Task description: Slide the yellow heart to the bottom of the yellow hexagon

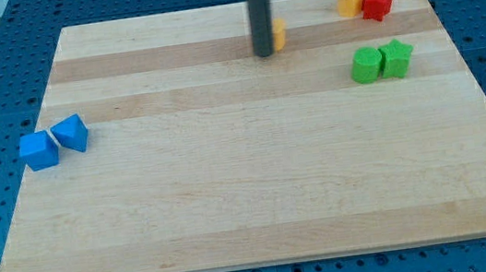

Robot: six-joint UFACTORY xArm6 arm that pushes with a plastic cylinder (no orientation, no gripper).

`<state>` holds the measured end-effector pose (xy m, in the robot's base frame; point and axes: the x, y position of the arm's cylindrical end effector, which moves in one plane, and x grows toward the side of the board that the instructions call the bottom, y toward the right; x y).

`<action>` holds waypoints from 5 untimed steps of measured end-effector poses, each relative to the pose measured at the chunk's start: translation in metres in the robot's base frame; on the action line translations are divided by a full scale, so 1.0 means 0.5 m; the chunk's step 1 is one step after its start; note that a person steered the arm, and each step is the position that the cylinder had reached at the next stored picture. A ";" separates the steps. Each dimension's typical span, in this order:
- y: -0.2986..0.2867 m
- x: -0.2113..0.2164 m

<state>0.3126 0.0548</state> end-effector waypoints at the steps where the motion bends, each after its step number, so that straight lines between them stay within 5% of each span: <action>1: 0.078 0.002; 3: -0.124 0.002; 4: -0.153 -0.028; 5: -0.049 -0.031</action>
<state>0.2972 0.0300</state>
